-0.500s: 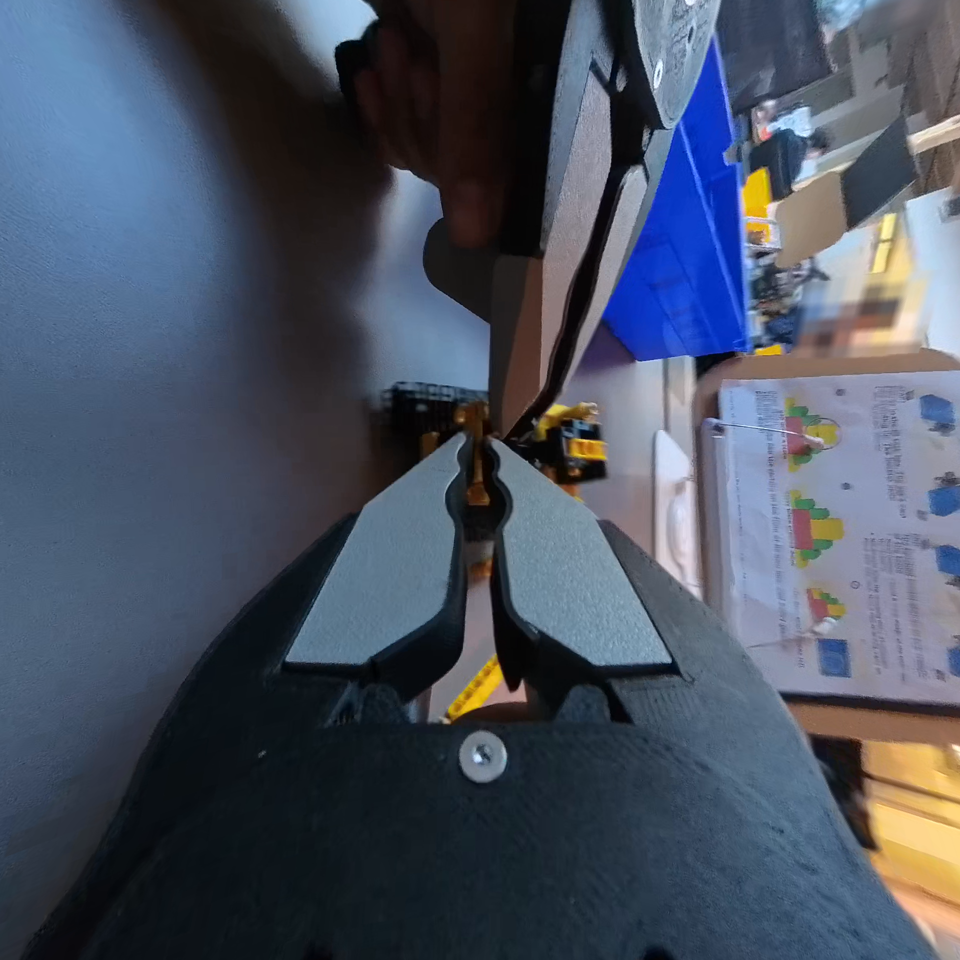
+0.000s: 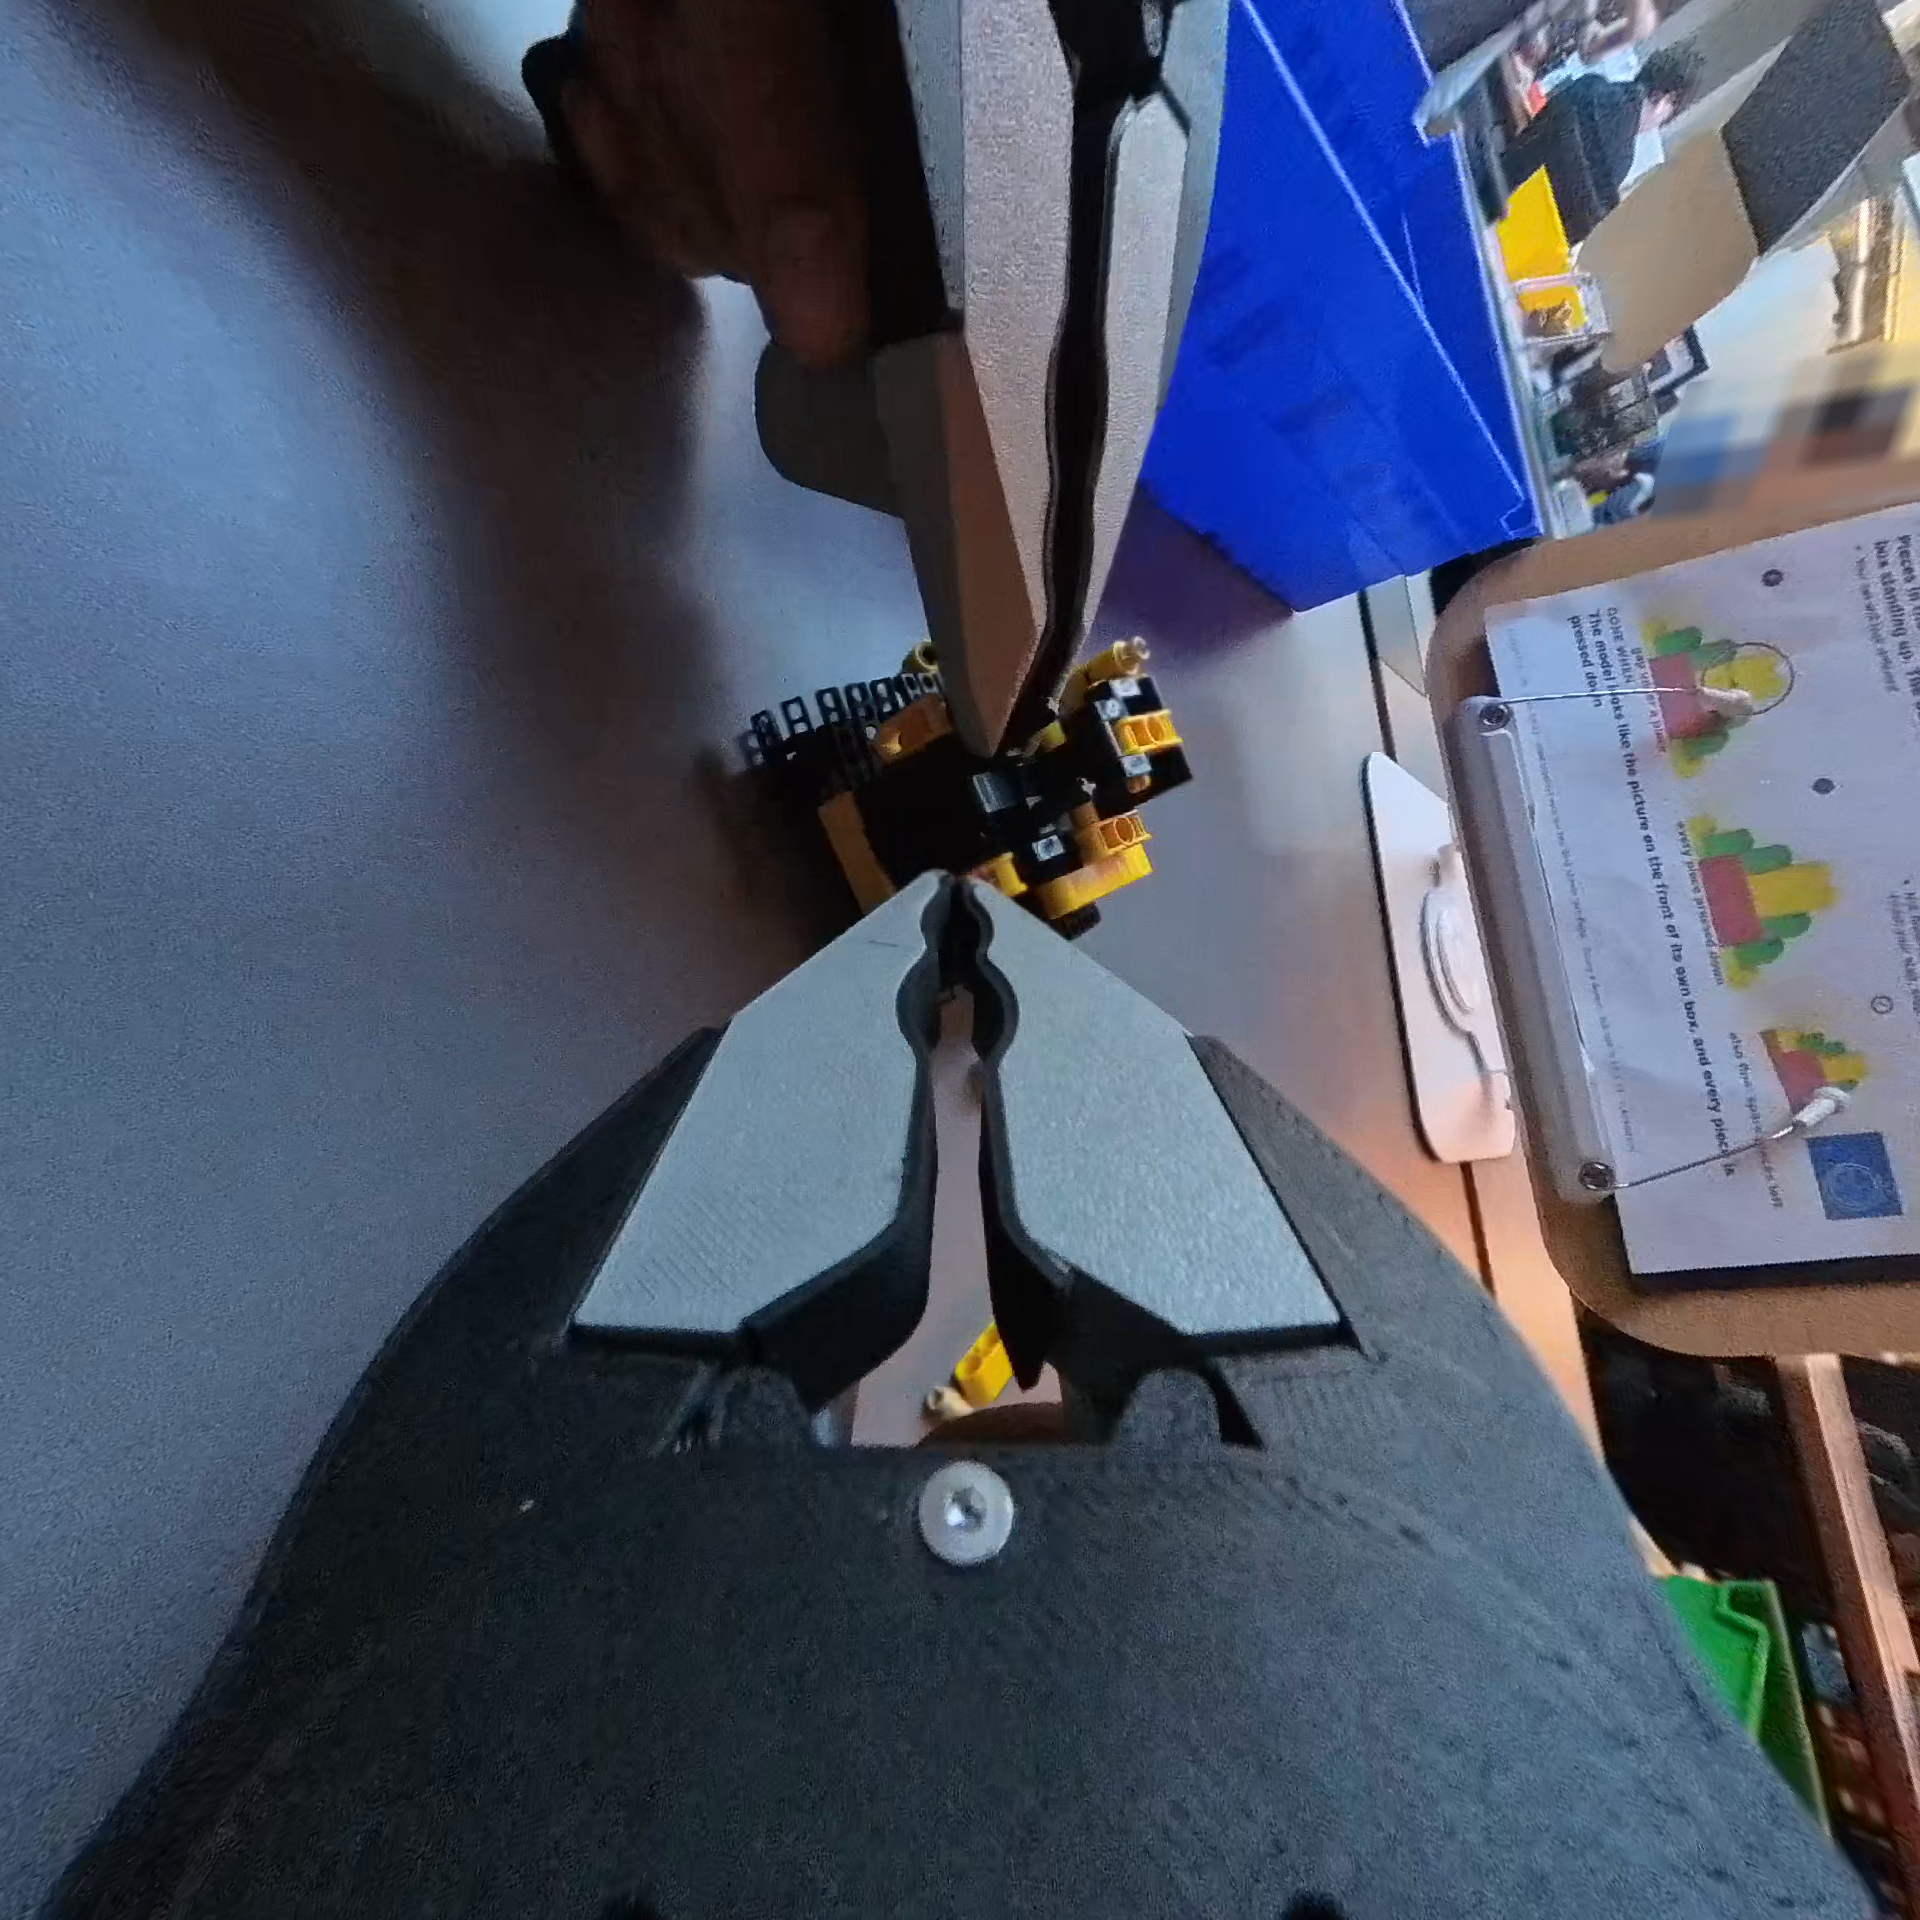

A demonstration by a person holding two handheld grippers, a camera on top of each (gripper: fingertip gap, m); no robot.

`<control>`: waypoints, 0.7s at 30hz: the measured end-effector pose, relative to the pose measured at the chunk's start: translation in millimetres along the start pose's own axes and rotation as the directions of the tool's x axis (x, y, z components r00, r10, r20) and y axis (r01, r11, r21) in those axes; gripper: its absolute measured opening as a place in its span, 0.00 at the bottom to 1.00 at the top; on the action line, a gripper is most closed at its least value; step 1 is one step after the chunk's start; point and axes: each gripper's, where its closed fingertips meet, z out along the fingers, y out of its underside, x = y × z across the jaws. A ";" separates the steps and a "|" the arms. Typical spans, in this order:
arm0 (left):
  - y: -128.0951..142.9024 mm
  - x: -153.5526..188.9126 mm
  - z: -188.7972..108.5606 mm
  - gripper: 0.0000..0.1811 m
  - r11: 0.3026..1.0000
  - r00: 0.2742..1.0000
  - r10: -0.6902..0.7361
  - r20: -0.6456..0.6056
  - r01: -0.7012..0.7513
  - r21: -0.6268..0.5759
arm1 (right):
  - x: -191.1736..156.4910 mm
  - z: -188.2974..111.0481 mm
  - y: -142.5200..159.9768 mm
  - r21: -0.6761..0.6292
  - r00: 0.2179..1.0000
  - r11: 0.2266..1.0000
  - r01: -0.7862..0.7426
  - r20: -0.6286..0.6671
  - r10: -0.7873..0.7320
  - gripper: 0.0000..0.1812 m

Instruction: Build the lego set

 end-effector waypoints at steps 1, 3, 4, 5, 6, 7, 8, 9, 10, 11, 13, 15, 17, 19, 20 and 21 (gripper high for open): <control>0.1 0.1 -0.1 0.01 1.000 1.000 0.001 -0.003 -0.001 0.001 | 2.0 -0.5 -0.9 0.012 1.000 1.000 -0.003 -0.011 0.003 0.00; 0.0 0.6 -0.2 0.01 1.000 1.000 -0.015 -0.017 0.015 0.004 | 3.4 -0.7 -2.6 0.026 1.000 1.000 0.001 -0.030 -0.001 0.00; 0.1 1.5 -0.2 0.01 1.000 0.999 -0.020 -0.027 0.021 0.005 | 2.1 -0.6 -3.8 0.033 1.000 0.999 -0.004 -0.024 0.005 0.00; 0.1 2.0 -0.2 0.01 1.000 0.999 -0.021 -0.031 0.022 0.005 | 0.0 -0.9 -5.9 0.046 1.000 0.999 -0.015 -0.010 0.016 0.00; 0.0 2.2 -0.2 0.01 1.000 0.999 -0.021 -0.031 0.021 0.006 | -1.3 -1.8 -8.9 0.063 0.999 0.997 -0.032 0.002 0.032 0.00; 0.0 2.7 -0.1 0.01 1.000 0.999 -0.021 -0.034 0.021 0.005 | -1.4 -3.3 -12.7 0.088 0.998 0.995 -0.054 0.012 0.053 0.00; 0.0 3.4 -0.1 0.01 1.000 0.999 -0.021 -0.038 0.021 0.005 | -1.3 -5.3 -17.1 0.117 0.997 0.990 -0.080 0.024 0.077 0.00; 0.0 3.8 -0.1 0.01 1.000 0.999 -0.017 -0.040 0.017 0.004 | -1.3 -7.2 -21.1 0.143 0.994 0.984 -0.106 0.041 0.101 0.00; 0.0 4.0 0.0 0.01 1.000 0.999 -0.015 -0.038 0.015 0.004 | -1.5 -9.0 -24.3 0.164 0.991 0.978 -0.129 0.058 0.121 0.00; 0.0 4.2 0.0 0.01 1.000 0.999 -0.014 -0.039 0.014 0.003 | -1.2 -10.8 -27.2 0.185 0.988 0.972 -0.148 0.069 0.137 0.00; 0.1 4.3 0.0 0.01 1.000 0.999 -0.014 -0.040 0.014 0.002 | 1.1 -12.9 -30.1 0.214 0.982 0.959 -0.186 0.084 0.171 0.00; 0.1 5.1 -0.2 0.01 1.000 0.999 -0.016 -0.049 0.016 0.002 | 1.7 -13.5 -31.6 0.230 0.972 0.946 -0.228 0.111 0.207 0.04; 0.5 6.8 -0.6 0.01 1.000 0.998 -0.025 -0.066 0.025 0.000 | 1.2 -14.6 -34.1 0.249 0.959 0.929 -0.273 0.148 0.242 0.06; 0.5 7.3 -0.8 0.01 0.999 0.996 -0.037 -0.077 0.037 0.002 | 1.1 -14.3 -34.3 0.245 0.945 0.918 -0.312 0.176 0.274 0.10; 0.5 7.3 -0.8 0.01 0.999 0.996 -0.042 -0.082 0.042 0.003 | 0.5 -13.7 -32.8 0.234 0.943 0.920 -0.316 0.183 0.277 0.11; 0.5 7.4 -0.9 0.01 0.999 0.995 -0.046 -0.086 0.046 0.003 | -0.5 -13.4 -31.2 0.223 0.945 0.925 -0.307 0.185 0.269 0.11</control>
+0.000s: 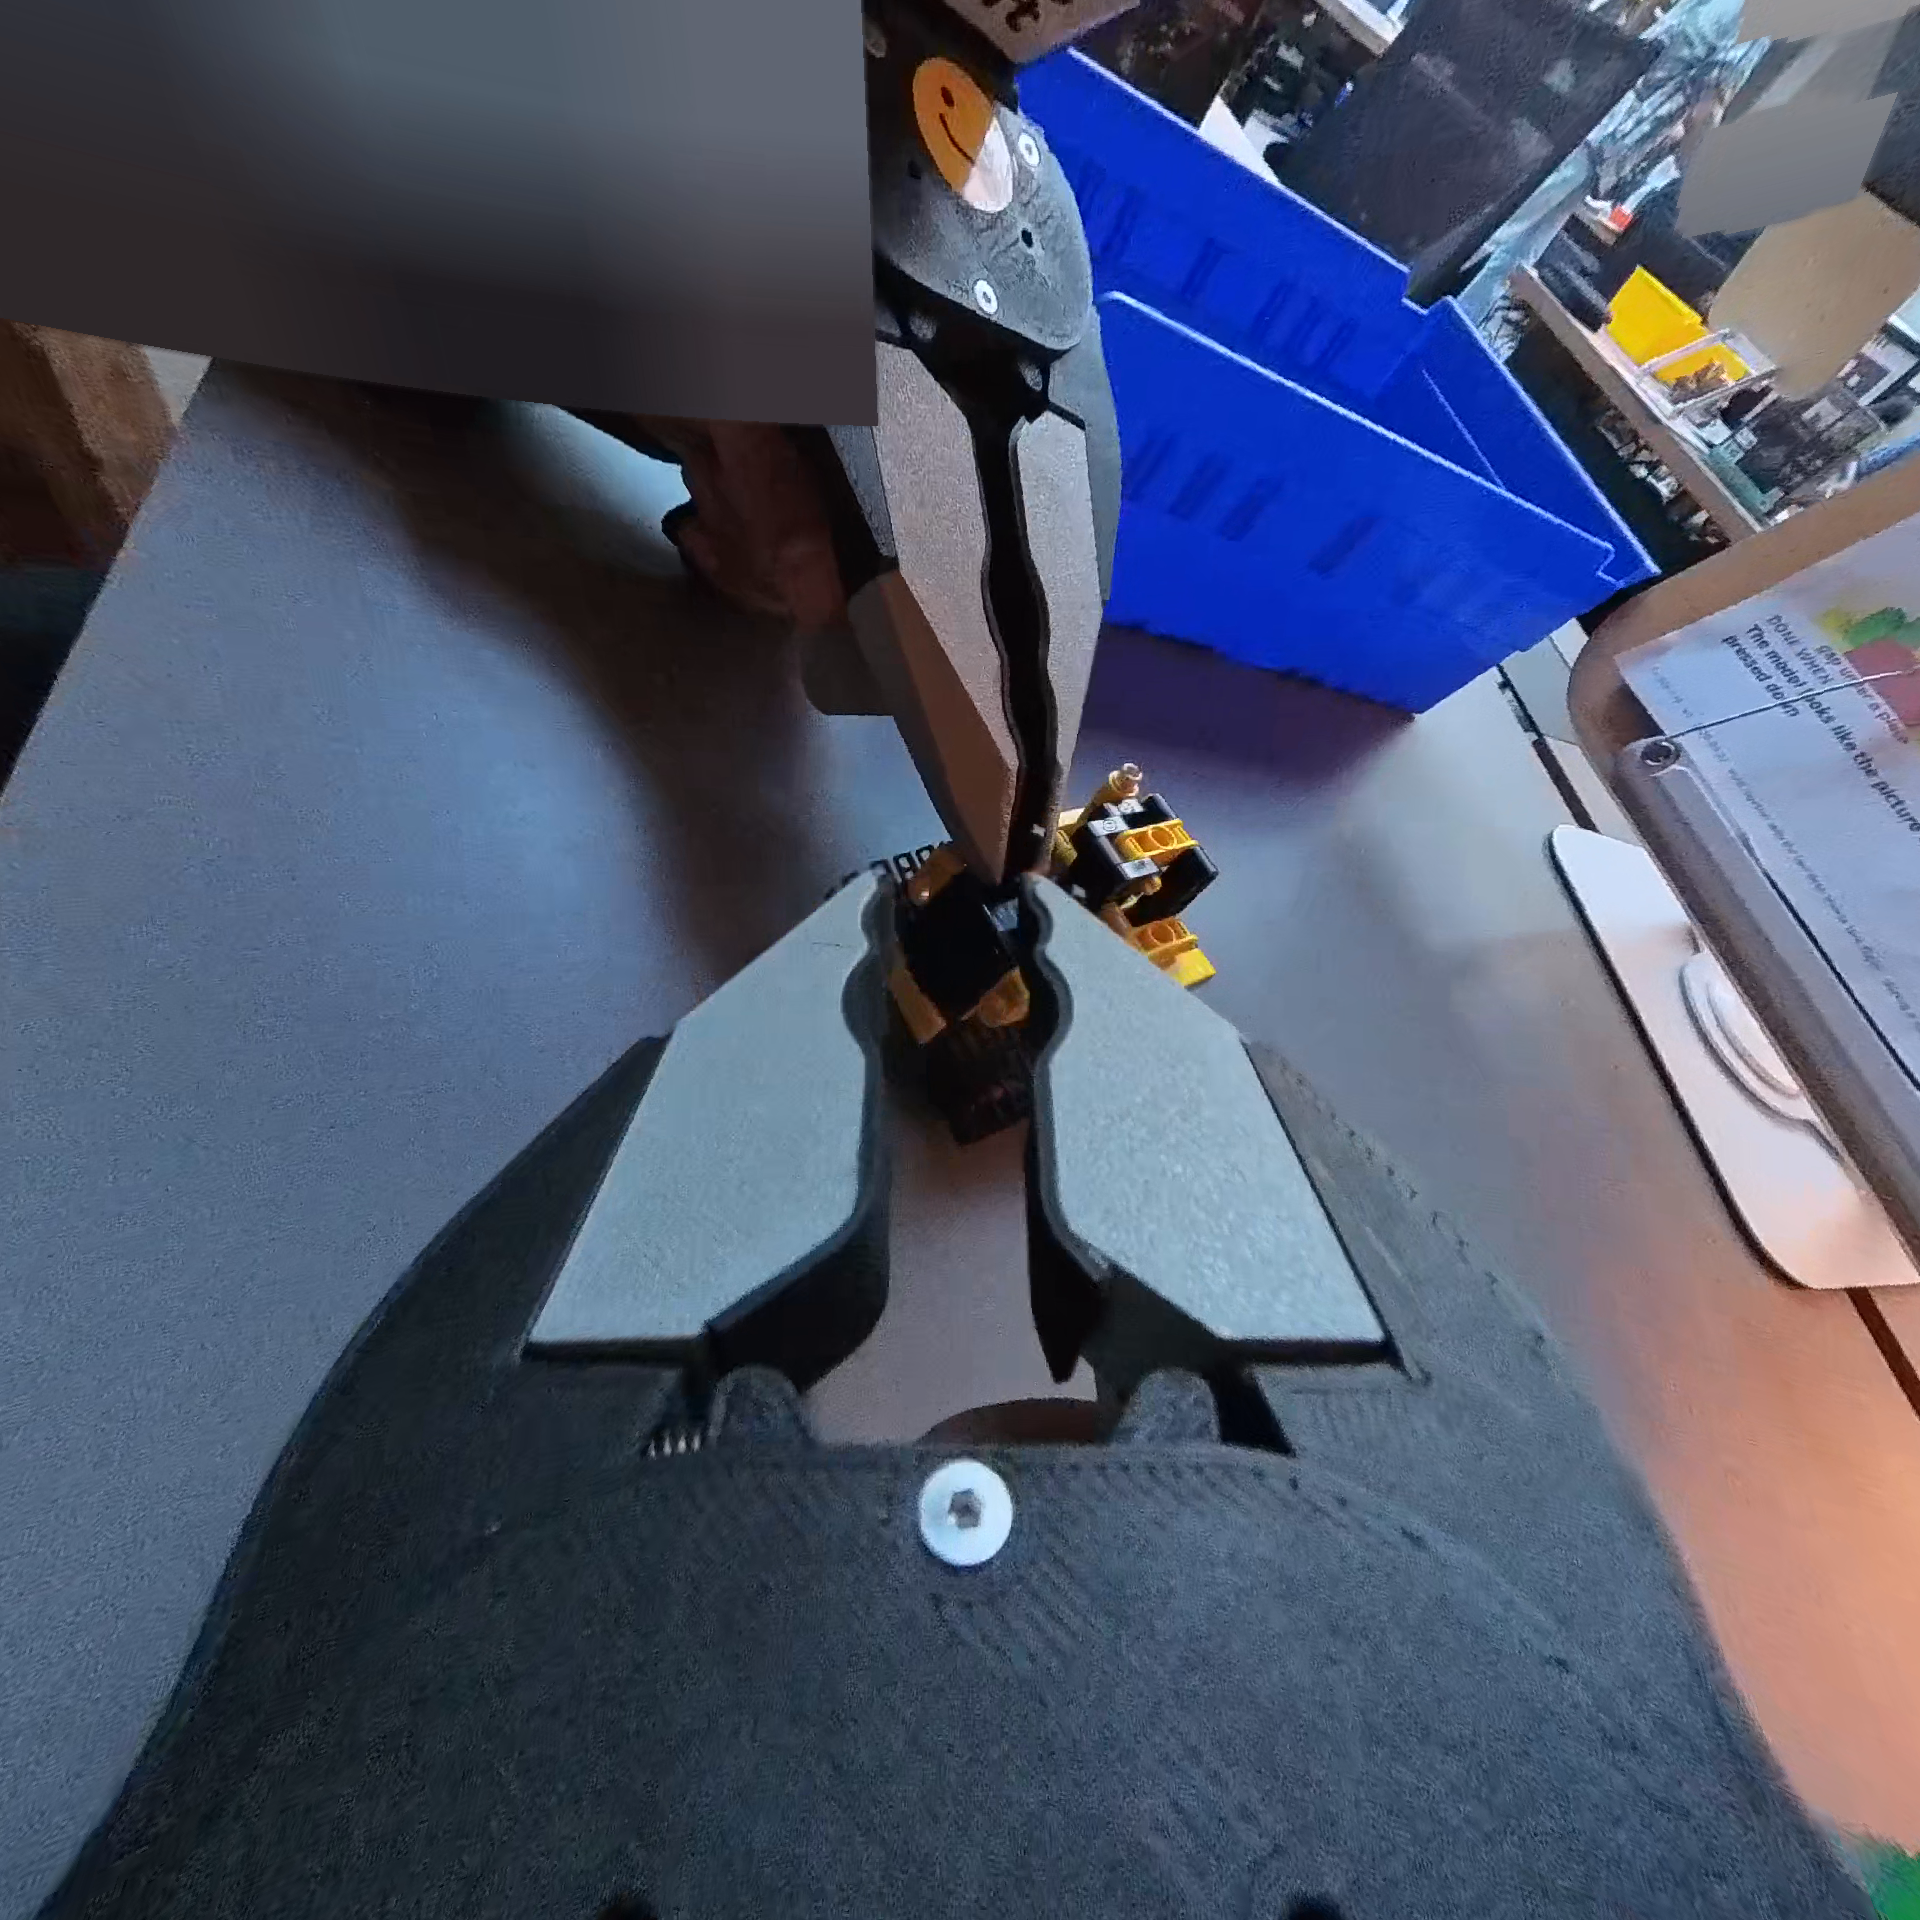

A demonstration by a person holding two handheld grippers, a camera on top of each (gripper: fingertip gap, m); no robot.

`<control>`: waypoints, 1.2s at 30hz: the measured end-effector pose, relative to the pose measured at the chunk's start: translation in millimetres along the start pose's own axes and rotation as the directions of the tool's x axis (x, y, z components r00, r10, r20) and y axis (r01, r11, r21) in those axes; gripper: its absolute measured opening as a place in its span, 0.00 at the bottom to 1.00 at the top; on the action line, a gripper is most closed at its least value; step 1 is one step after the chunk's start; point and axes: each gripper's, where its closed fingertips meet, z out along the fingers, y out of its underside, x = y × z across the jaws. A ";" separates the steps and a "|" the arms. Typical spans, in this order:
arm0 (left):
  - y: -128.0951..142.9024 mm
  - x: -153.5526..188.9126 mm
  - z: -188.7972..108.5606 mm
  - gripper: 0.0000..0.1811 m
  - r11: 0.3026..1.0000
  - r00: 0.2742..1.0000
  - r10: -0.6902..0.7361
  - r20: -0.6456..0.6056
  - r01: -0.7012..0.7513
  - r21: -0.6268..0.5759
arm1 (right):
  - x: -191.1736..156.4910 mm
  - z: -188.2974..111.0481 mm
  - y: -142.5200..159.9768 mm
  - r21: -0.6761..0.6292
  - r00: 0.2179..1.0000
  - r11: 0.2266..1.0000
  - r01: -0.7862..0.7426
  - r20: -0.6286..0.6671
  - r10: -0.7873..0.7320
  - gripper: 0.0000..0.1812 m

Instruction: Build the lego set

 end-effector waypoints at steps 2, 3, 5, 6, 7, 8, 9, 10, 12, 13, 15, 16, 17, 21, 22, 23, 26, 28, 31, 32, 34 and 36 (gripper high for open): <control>0.2 0.3 -0.2 0.01 1.000 1.000 -0.004 -0.006 0.004 0.000 | -3.0 -0.3 3.4 -0.019 0.999 0.999 0.037 0.007 -0.037 0.09; 0.1 0.3 -0.2 0.01 1.000 1.000 -0.006 -0.007 0.006 0.001 | -4.0 0.2 5.5 -0.033 0.998 0.997 0.063 0.002 -0.063 0.09; 0.3 0.5 -0.3 0.01 1.000 1.000 -0.006 -0.008 0.006 0.001 | -7.9 2.7 12.1 -0.076 0.992 0.990 0.122 0.004 -0.122 0.08; 0.2 0.5 -0.3 0.01 1.000 1.000 -0.006 -0.008 0.006 0.001 | -9.2 4.1 17.1 -0.107 0.988 0.982 0.153 0.005 -0.153 0.07; 0.3 0.4 -0.3 0.01 1.000 1.000 -0.007 -0.009 0.007 0.001 | -10.4 5.3 22.4 -0.139 0.982 0.973 0.186 0.007 -0.187 0.06; 0.3 0.4 -0.3 0.01 1.000 1.000 -0.009 -0.010 0.009 0.001 | -10.7 6.2 27.6 -0.170 0.975 0.961 0.220 0.005 -0.222 0.06; 0.4 0.4 -0.4 0.01 1.000 1.000 -0.012 -0.012 0.012 0.001 | -9.1 6.8 32.1 -0.200 0.965 0.946 0.255 -0.009 -0.262 0.06; 0.4 0.3 -0.5 0.01 1.000 1.000 -0.016 -0.013 0.016 0.002 | -7.4 7.0 35.5 -0.228 0.952 0.928 0.293 -0.024 -0.306 0.06; 0.6 0.1 -0.7 0.01 1.000 1.000 -0.026 -0.017 0.026 0.001 | -5.1 6.9 42.6 -0.283 0.915 0.884 0.373 -0.042 -0.400 0.06; 0.7 0.1 -0.7 0.01 1.000 0.999 -0.030 -0.019 0.030 0.001 | -1.8 6.5 48.1 -0.325 0.894 0.854 0.406 -0.053 -0.445 0.06; 0.8 -0.8 -0.9 0.01 1.000 1.000 -0.028 -0.011 0.028 0.002 | 0.5 6.9 52.9 -0.355 0.882 0.838 0.415 -0.070 -0.466 0.09; 0.9 -0.5 -0.7 0.01 1.000 1.000 -0.025 -0.010 0.025 0.001 | -3.2 8.3 50.8 -0.329 0.901 0.862 0.386 -0.064 -0.428 0.09; 0.9 -0.3 -0.7 0.01 1.000 1.000 -0.024 -0.010 0.024 0.001 | -7.2 9.7 47.5 -0.295 0.927 0.892 0.343 -0.050 -0.373 0.08; 1.4 -0.3 -1.1 0.01 1.000 1.000 -0.027 -0.006 0.027 -0.001 | -3.7 12.1 43.5 -0.233 0.993 0.967 0.101 -0.038 -0.113 0.04; 1.3 -0.5 -1.0 0.01 1.000 1.000 -0.021 0.000 0.021 -0.001 | -3.9 12.7 43.2 -0.221 0.999 0.975 0.027 -0.026 -0.034 0.05; 1.3 -0.9 -0.9 0.01 1.000 1.000 -0.017 0.008 0.017 0.000 | -3.2 12.9 42.7 -0.210 0.999 0.977 -0.039 -0.015 0.037 0.04; 0.5 -3.1 0.4 0.01 1.000 0.999 0.010 0.054 -0.010 0.001 | -0.9 13.0 42.6 -0.197 0.978 0.960 -0.201 0.017 0.209 0.04; 0.3 -3.7 0.9 0.01 1.000 0.997 0.030 0.077 -0.030 -0.002 | -0.5 12.3 43.0 -0.197 0.968 0.950 -0.241 0.023 0.250 0.03; 0.2 -3.5 1.2 0.01 0.999 0.996 0.040 0.085 -0.040 -0.005 | -2.0 10.7 43.4 -0.211 0.963 0.942 -0.260 0.019 0.270 0.03; 0.2 -3.4 1.3 0.01 0.999 0.996 0.040 0.084 -0.040 -0.005 | -2.4 10.4 43.5 -0.212 0.960 0.940 -0.268 0.019 0.278 0.03; 0.2 -3.2 1.4 0.01 0.999 0.996 0.036 0.083 -0.036 -0.003 | -2.3 10.1 44.1 -0.210 0.950 0.931 -0.299 0.022 0.310 0.02; 0.2 -3.1 1.5 0.01 0.999 0.996 0.040 0.085 -0.039 -0.005 | -2.0 8.9 44.4 -0.206 0.935 0.918 -0.338 0.036 0.353 0.02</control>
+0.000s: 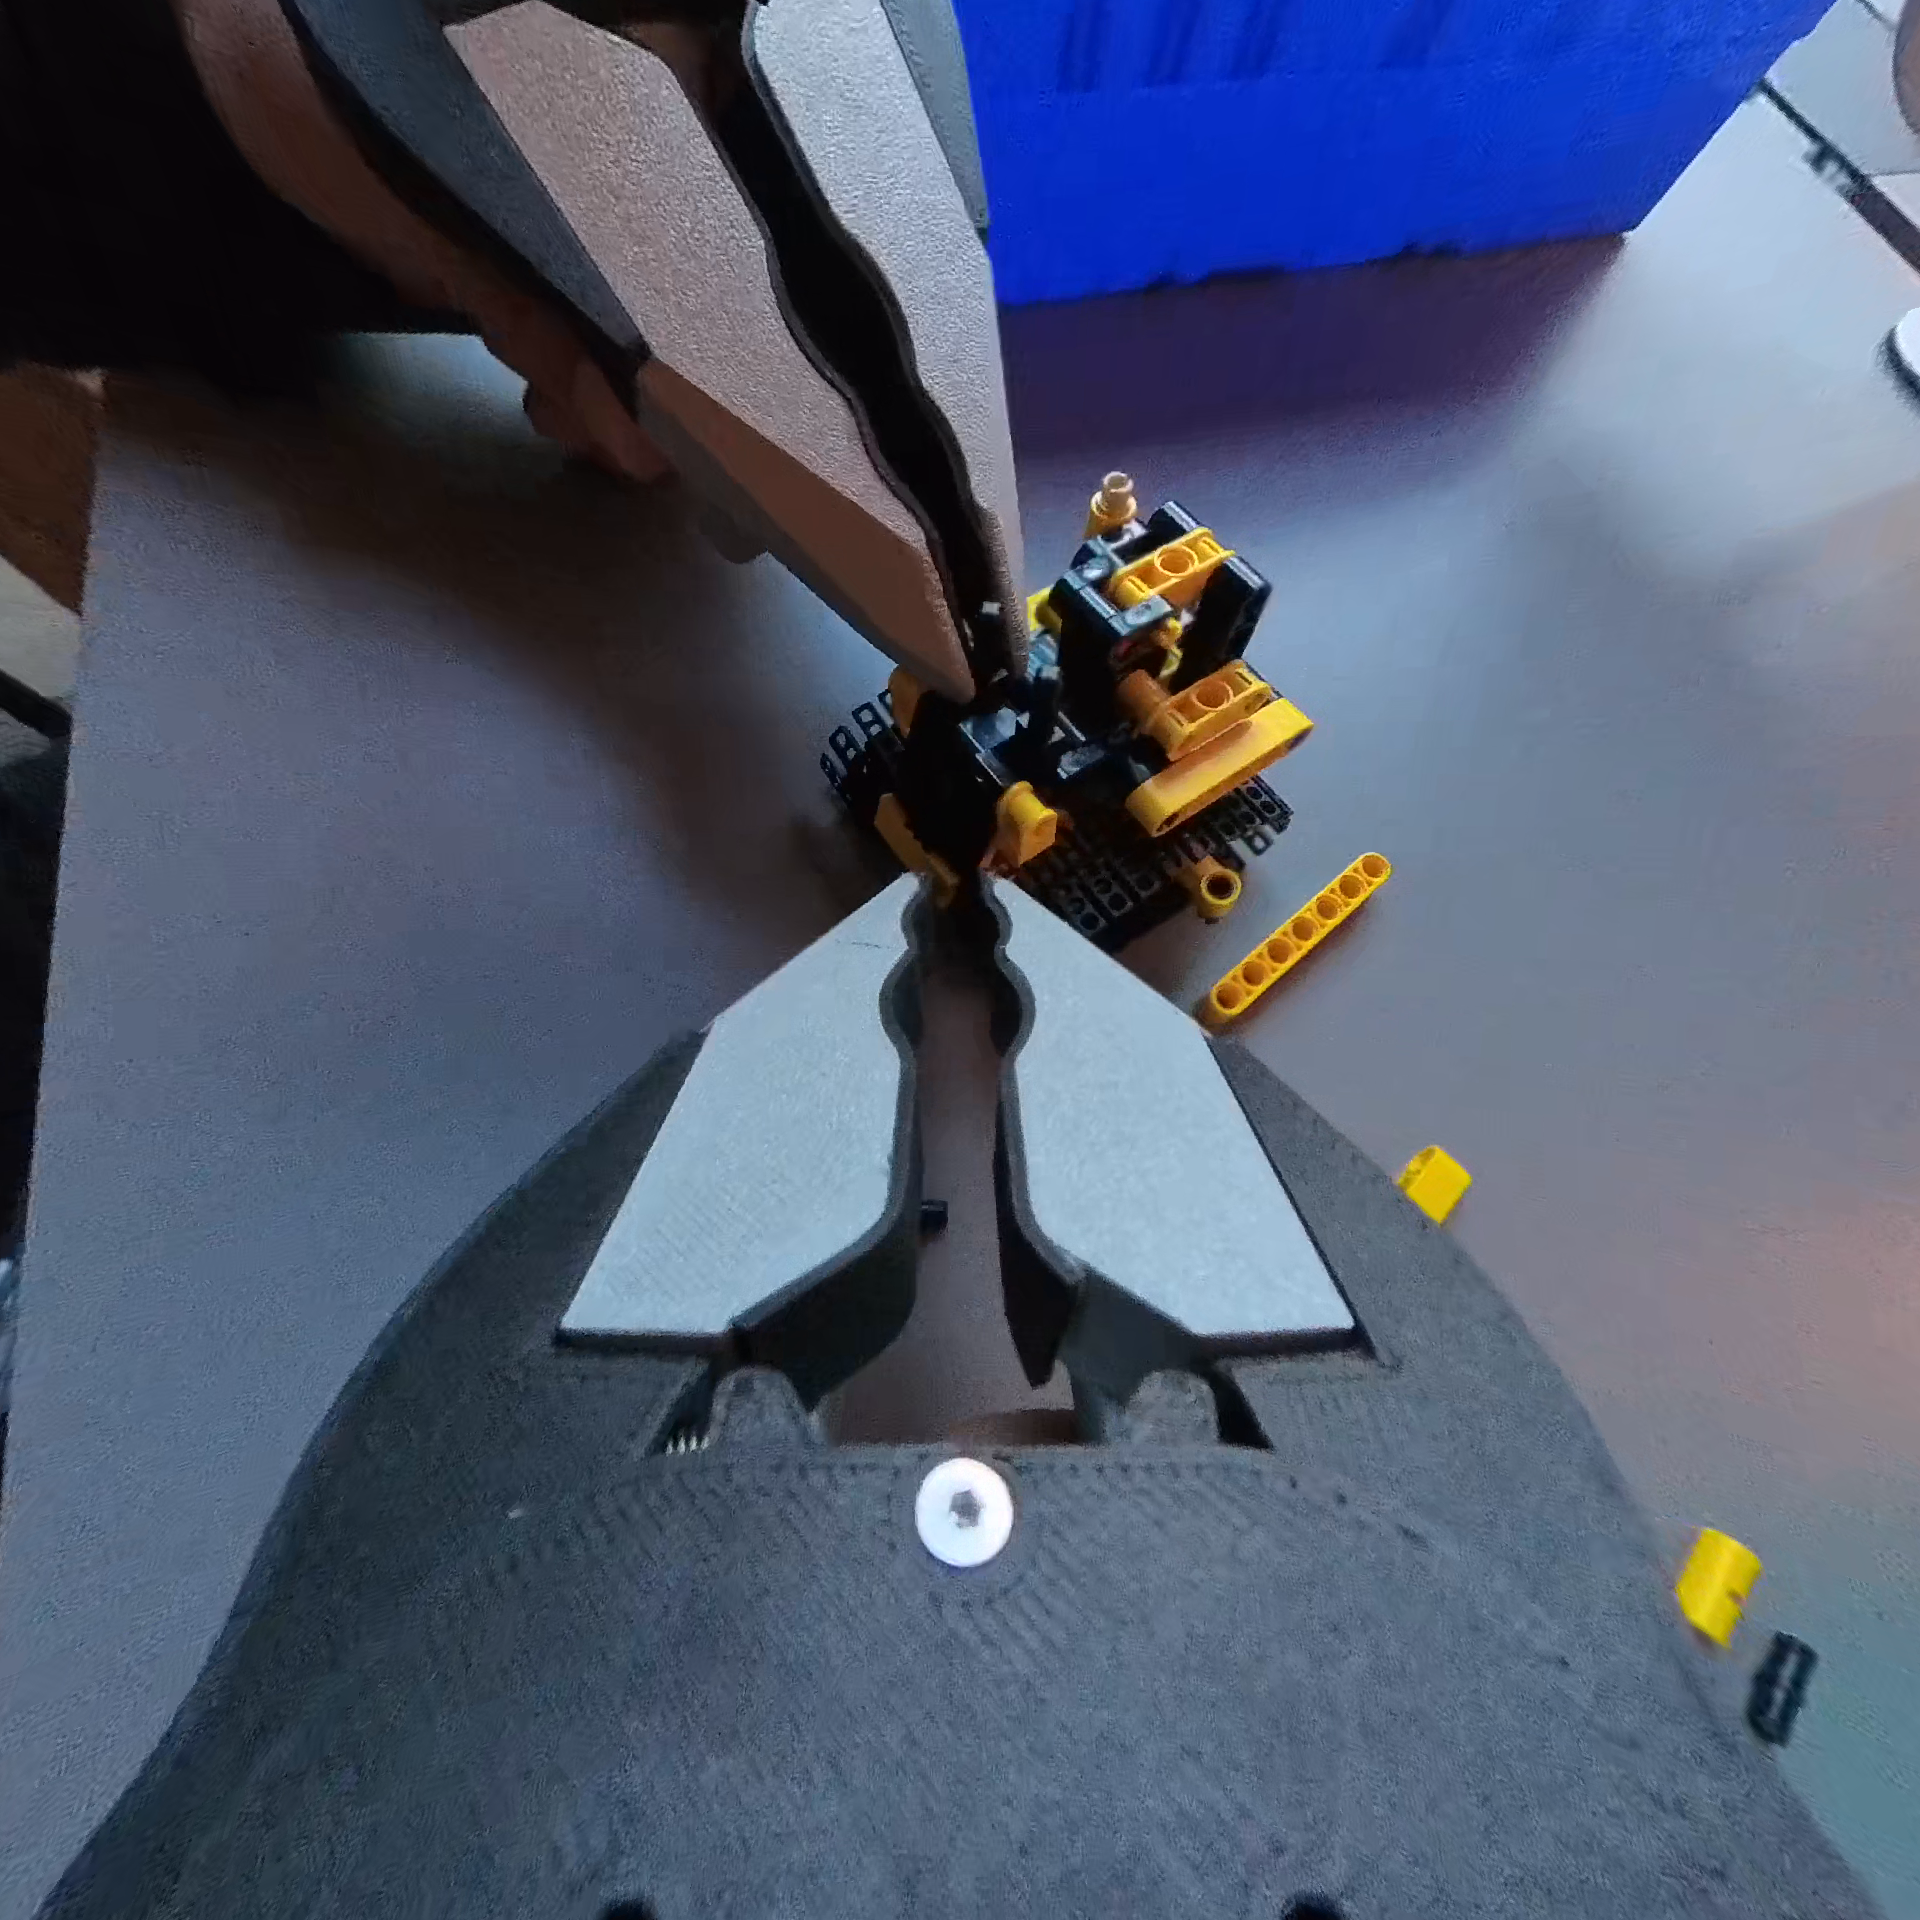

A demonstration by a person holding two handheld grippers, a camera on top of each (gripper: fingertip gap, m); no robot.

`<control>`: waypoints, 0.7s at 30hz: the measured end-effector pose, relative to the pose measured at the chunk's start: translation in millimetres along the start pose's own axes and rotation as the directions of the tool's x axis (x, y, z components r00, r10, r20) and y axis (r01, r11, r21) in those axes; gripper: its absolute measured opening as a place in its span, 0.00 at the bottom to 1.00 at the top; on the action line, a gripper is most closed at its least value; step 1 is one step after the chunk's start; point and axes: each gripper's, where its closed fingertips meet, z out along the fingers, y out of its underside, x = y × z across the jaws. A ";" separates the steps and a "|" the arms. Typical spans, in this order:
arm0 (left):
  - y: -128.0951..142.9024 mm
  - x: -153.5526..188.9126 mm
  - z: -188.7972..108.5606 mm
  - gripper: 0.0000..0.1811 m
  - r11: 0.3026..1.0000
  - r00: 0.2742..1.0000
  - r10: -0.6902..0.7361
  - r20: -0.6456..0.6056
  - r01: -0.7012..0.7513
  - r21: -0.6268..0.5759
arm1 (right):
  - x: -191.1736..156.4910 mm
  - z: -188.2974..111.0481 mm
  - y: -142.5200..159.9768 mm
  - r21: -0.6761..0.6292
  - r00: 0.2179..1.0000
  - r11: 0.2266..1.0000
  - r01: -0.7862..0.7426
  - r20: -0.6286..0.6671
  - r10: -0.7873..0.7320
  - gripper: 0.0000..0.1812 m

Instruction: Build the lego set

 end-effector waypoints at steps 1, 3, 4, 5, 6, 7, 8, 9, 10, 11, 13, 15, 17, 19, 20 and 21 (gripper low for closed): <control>0.0 0.1 0.0 0.01 1.000 1.000 0.002 0.002 -0.002 -0.001 | 0.4 -0.7 0.5 -0.001 1.000 1.000 -0.013 0.007 0.013 0.02; 0.0 0.2 0.0 0.01 1.000 1.000 0.006 0.005 -0.006 -0.002 | 1.3 -1.7 1.0 -0.004 1.000 1.000 -0.021 0.008 0.021 0.02; 0.0 0.2 0.1 0.01 1.000 1.000 0.006 0.006 -0.006 -0.003 | 0.5 -1.4 0.9 -0.004 1.000 1.000 -0.018 0.010 0.018 0.02; -0.1 0.3 0.1 0.01 1.000 1.000 0.006 0.007 -0.006 -0.003 | -0.6 -0.6 0.5 -0.002 1.000 1.000 -0.011 0.010 0.011 0.02; -0.1 0.5 0.2 0.01 1.000 1.000 0.006 0.007 -0.006 -0.003 | -2.1 0.4 0.4 -0.005 1.000 1.000 -0.002 0.010 0.002 0.03; -0.1 0.3 0.1 0.01 1.000 1.000 0.006 0.009 -0.006 -0.003 | -2.7 0.8 0.4 -0.008 1.000 1.000 0.010 0.003 -0.010 0.03; -0.1 0.4 0.2 0.01 1.000 1.000 0.006 0.010 -0.006 -0.003 | -2.0 0.9 0.4 -0.009 1.000 1.000 0.022 -0.010 -0.022 0.02; -0.2 0.5 0.3 0.01 1.000 1.000 0.006 0.013 -0.006 -0.003 | -1.3 0.9 0.4 -0.010 0.999 0.999 0.032 -0.020 -0.032 0.01; -0.3 0.2 0.6 0.01 1.000 1.000 0.005 0.021 -0.005 0.000 | -1.2 1.1 0.3 -0.012 0.999 0.999 0.039 -0.025 -0.040 0.01; -0.6 -0.6 0.9 0.01 1.000 1.000 0.004 0.031 -0.004 0.003 | -1.1 1.3 0.1 -0.013 0.999 0.999 0.045 -0.029 -0.045 0.01; -0.6 -2.5 0.7 0.01 1.000 0.999 0.003 0.045 -0.004 0.004 | -3.5 2.3 1.0 -0.025 0.998 0.998 0.064 -0.027 -0.065 0.00; -0.7 -4.8 0.4 0.01 1.000 0.997 0.023 0.076 -0.023 0.001 | -4.8 4.6 3.0 -0.063 0.979 0.982 0.178 -0.086 -0.183 0.00; -0.2 -7.3 0.0 0.01 0.999 0.992 0.050 0.112 -0.050 -0.008 | -22.3 9.3 -1.0 -0.055 0.941 0.943 0.327 -0.072 -0.331 0.00; -0.9 -8.0 1.3 0.01 0.998 0.990 0.064 0.128 -0.063 -0.008 | -35.6 13.1 -12.5 -0.016 0.922 0.925 0.380 -0.078 -0.380 0.00; -1.2 -6.4 1.5 0.01 0.998 0.991 0.067 0.120 -0.067 -0.005 | -21.0 11.0 -13.1 -0.053 0.904 0.918 0.393 -0.159 -0.396 0.00; -1.0 -5.6 1.4 0.01 0.998 0.992 0.059 0.110 -0.059 -0.004 | -8.3 7.2 -11.1 -0.064 0.906 0.927 0.368 -0.200 -0.374 0.00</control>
